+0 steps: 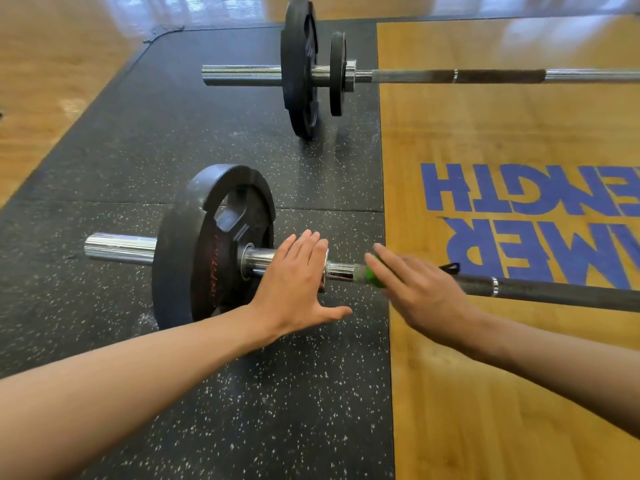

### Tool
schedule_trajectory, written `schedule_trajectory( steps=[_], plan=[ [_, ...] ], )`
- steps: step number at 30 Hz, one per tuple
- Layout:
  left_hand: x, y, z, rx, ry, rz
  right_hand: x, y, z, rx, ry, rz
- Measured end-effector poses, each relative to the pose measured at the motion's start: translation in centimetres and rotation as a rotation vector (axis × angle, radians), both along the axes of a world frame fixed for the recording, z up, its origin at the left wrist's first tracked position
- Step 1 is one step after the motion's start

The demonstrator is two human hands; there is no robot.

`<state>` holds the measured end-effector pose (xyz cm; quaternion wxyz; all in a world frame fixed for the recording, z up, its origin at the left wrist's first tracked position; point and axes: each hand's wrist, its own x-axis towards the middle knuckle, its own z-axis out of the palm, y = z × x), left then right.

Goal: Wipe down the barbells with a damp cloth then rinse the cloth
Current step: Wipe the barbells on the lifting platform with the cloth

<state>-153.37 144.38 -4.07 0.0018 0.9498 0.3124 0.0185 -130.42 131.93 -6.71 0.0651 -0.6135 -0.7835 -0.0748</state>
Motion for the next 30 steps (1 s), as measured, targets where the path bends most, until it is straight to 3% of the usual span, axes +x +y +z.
schedule_trajectory(
  steps=[6,9,11,15,18,20,25,30],
  plan=[
    [0.0,0.0,-0.1,0.01,-0.013,-0.002,-1.8,0.7,2.9,-0.004,0.077,-0.315],
    [0.0,0.1,0.2,0.001,0.019,0.007,-5.3,4.8,4.3,-0.211,0.086,-0.465],
    [-0.1,0.2,0.4,-0.016,0.038,0.012,-7.6,6.6,3.9,-0.234,0.172,-0.512],
    [-0.4,0.2,0.6,0.022,0.072,-0.015,-8.8,5.6,1.3,-0.054,0.138,-0.306],
    [-0.3,-0.2,0.3,0.064,0.09,-0.024,-4.3,2.3,0.0,0.001,-0.002,-0.03],
    [-0.2,-0.3,0.2,0.066,0.076,-0.022,-1.1,-0.1,-0.2,0.02,-0.014,0.037],
    [0.0,-0.3,0.4,0.077,0.097,0.0,-1.1,-0.7,1.0,0.029,0.113,-0.298],
    [0.2,-0.1,0.6,0.052,0.064,0.001,-6.7,5.4,3.1,-0.193,0.145,-0.572]
  ],
)
